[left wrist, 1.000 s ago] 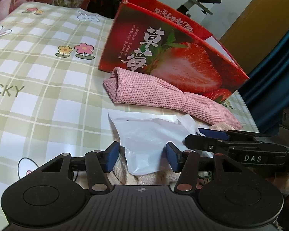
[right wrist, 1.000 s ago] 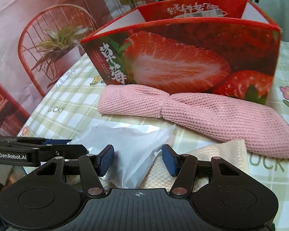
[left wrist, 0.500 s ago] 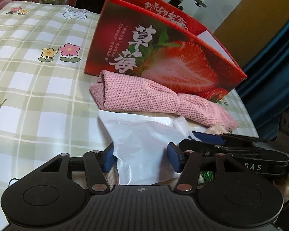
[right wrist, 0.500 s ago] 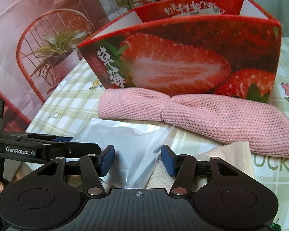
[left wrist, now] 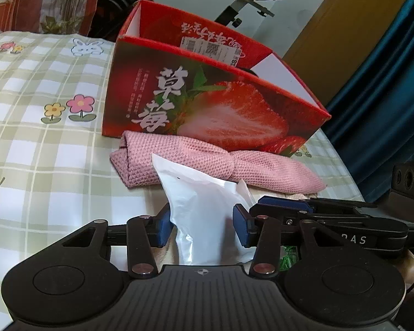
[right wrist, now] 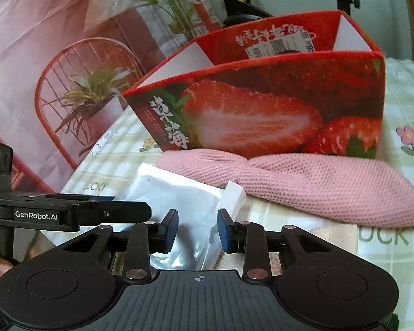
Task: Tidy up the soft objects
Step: 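Close the right gripper on the white plastic packet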
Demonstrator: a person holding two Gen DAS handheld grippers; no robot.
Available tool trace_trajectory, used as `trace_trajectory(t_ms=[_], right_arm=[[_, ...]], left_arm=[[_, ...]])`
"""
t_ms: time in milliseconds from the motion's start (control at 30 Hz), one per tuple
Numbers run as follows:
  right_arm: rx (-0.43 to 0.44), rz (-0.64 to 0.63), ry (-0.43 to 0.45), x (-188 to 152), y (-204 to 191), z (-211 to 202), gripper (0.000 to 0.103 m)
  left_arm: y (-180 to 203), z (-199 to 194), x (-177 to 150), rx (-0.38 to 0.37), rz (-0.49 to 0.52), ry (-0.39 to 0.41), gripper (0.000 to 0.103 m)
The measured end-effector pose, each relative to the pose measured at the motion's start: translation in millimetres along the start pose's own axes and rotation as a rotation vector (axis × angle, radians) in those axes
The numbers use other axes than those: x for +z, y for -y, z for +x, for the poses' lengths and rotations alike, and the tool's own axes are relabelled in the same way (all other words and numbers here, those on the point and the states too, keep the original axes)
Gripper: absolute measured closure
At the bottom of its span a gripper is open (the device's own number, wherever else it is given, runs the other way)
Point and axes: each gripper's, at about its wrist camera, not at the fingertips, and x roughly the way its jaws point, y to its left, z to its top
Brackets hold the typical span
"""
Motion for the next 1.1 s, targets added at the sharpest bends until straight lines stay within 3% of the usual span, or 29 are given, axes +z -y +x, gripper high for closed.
trace_trajectory(t_ms=[100, 200, 233, 467, 800, 933, 1100], right_arm=[[-0.020, 0.009, -0.001, -4.9, 5.6, -0.7, 0.079], [-0.047, 0.025, 0.003, -8.6, 11.2, -1.5, 0.096], [-0.052, 0.034, 0.006, -9.8, 14.1, -2.3, 0.096], [-0.045, 0.086, 0.009, -17.1, 27.4, -1.8, 0.096], [-0.057, 0.102, -0.027, -10.5, 25.5, -1.1, 0.088], [-0.044, 0.106, -0.054, -9.3, 26.5, 2.7, 0.080], [-0.019, 0.164, -0.081, -4.1, 34.6, 13.5, 0.078]], left_arm=[[-3.8, 3.1, -5.2, 0.006, -0.015, -0.014, 0.056], [-10.9, 5.7, -11.1, 0.011, -0.031, -0.026, 0.058], [-14.2, 6.8, -12.9, 0.004, -0.043, -0.026, 0.058], [-27.1, 12.9, -19.8, -0.020, -0.098, -0.024, 0.059], [-30.9, 9.7, -20.2, -0.026, -0.110, -0.027, 0.059], [-30.2, 7.7, -19.3, -0.024, -0.101, -0.031, 0.059], [-31.2, 11.7, -20.3, -0.018, -0.096, -0.033, 0.059]])
